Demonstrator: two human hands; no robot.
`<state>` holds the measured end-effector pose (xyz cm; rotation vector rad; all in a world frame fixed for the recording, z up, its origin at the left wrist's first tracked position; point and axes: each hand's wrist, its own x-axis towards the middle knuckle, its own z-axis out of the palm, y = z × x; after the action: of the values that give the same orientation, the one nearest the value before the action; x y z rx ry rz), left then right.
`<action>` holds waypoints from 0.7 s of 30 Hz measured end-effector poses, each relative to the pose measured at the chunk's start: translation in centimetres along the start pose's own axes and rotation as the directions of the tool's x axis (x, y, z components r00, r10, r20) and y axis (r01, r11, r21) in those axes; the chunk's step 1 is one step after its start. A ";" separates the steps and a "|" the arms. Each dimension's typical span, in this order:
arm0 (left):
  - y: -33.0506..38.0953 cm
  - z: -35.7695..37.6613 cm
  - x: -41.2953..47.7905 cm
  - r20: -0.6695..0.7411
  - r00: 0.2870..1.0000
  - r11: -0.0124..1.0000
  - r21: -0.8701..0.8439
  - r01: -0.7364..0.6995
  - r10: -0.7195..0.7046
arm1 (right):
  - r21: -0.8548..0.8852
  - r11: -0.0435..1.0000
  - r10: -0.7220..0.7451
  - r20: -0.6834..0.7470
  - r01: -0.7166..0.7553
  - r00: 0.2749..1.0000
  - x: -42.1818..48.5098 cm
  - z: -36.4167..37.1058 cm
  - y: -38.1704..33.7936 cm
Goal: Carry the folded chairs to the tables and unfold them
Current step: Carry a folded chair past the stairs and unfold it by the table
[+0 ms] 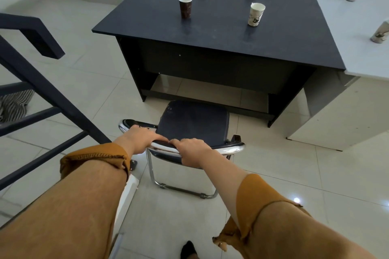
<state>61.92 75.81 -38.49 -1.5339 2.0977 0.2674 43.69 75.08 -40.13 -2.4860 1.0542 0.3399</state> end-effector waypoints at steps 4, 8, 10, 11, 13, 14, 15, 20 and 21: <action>0.6 -0.1 -0.1 0.019 1.000 1.000 -0.017 0.022 -0.021 | -0.003 1.000 0.030 -0.009 -0.030 1.000 -0.1 0.2 0.1; 1.0 -0.7 -0.1 0.092 0.994 0.997 -0.044 0.069 -0.065 | -0.021 0.997 0.073 -0.037 -0.074 0.997 -0.3 0.4 0.2; 1.1 -1.1 0.0 0.141 0.987 0.996 -0.046 0.079 -0.072 | -0.018 0.995 0.101 -0.049 -0.102 0.994 -0.4 0.5 0.3; 1.1 -1.5 0.0 0.182 0.981 0.995 -0.045 0.084 -0.074 | -0.008 0.994 0.109 -0.040 -0.110 0.993 -0.4 0.4 0.3; 1.3 -2.5 0.0 0.289 0.954 0.995 -0.033 0.093 -0.079 | 0.040 0.993 0.112 0.036 -0.113 0.993 -0.4 0.1 0.6; 1.6 -3.2 0.2 0.344 0.935 0.995 -0.017 0.095 -0.083 | 0.084 0.989 0.113 0.098 -0.121 0.989 -0.6 -0.2 0.9; 1.9 -4.1 0.4 0.393 0.915 0.996 0.006 0.093 -0.088 | 0.139 0.981 0.111 0.162 -0.134 0.981 -0.9 -0.6 1.2; 4.2 -9.9 2.2 0.473 0.875 0.994 0.085 0.066 -0.099 | 0.246 0.932 0.177 0.329 -0.265 0.928 -4.0 -2.9 4.8; 4.8 -11.4 2.7 0.458 0.885 0.995 0.075 0.059 -0.087 | 0.262 0.914 0.223 0.312 -0.309 0.924 -5.0 -3.5 5.8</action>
<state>53.49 70.09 -30.94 -1.3502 1.6542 0.4868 36.20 72.94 -36.77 -1.9539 1.2264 0.5434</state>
